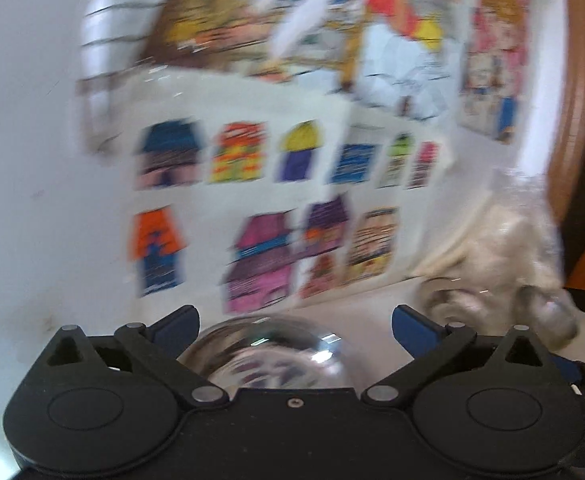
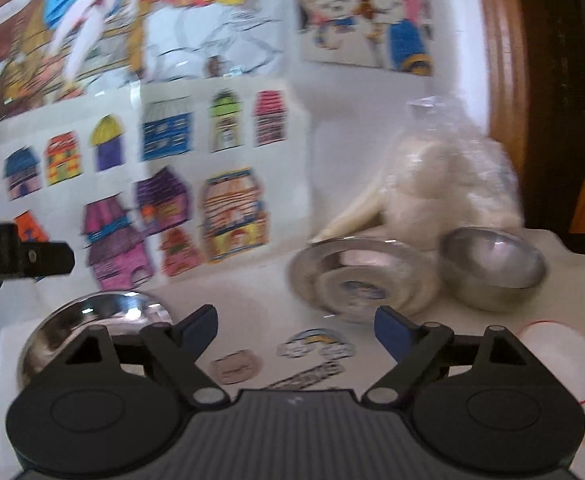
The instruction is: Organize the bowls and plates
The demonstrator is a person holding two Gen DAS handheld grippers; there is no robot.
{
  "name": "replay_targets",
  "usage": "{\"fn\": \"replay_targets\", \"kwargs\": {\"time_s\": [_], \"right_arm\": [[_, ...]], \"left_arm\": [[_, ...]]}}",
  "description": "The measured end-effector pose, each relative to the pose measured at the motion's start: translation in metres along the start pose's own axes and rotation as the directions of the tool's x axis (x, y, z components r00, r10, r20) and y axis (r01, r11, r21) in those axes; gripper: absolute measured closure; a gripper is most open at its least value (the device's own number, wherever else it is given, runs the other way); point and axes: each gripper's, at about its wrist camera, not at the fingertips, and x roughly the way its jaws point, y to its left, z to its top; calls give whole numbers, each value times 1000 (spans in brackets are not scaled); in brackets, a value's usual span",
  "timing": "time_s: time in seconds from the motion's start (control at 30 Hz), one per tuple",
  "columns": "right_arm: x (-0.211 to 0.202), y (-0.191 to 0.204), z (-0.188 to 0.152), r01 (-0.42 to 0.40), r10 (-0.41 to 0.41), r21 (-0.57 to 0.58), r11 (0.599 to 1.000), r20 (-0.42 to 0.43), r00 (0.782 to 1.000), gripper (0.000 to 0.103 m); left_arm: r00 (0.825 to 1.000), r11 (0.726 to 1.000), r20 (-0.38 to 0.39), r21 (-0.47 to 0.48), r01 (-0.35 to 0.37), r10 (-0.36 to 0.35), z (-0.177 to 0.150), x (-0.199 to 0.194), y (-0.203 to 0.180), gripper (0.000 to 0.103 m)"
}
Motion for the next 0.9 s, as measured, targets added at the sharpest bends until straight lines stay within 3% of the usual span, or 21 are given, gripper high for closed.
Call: {"fn": "replay_targets", "kwargs": {"time_s": [0.13,0.23,0.37,0.43,0.57,0.73,0.9], "right_arm": [[-2,-30,7,38,-37,41,998,-17,999,7],[1,-52,14,65,-63,70,995,-40,997,6],[17,-77,22,79,-68,115,990,-98,993,7],[25,-85,24,92,-79,101,991,-124,989,13],[37,-96,26,107,-93,82,991,-157,983,18],[50,-107,28,80,-54,130,988,-197,979,21],[67,-108,30,66,-25,166,984,-239,971,22]], "left_arm": [[997,997,-11,31,78,-77,5,21,-28,1],[990,992,-79,32,124,-121,5,51,-46,1],[974,989,-177,-8,145,-144,-1,84,-62,1],[967,990,-214,-21,138,-139,-3,95,-66,1],[963,988,-225,-57,141,-150,-5,111,-72,1],[957,988,-246,-52,144,-153,-1,133,-83,1],[938,978,-281,-105,181,-204,1,154,-88,1]]}}
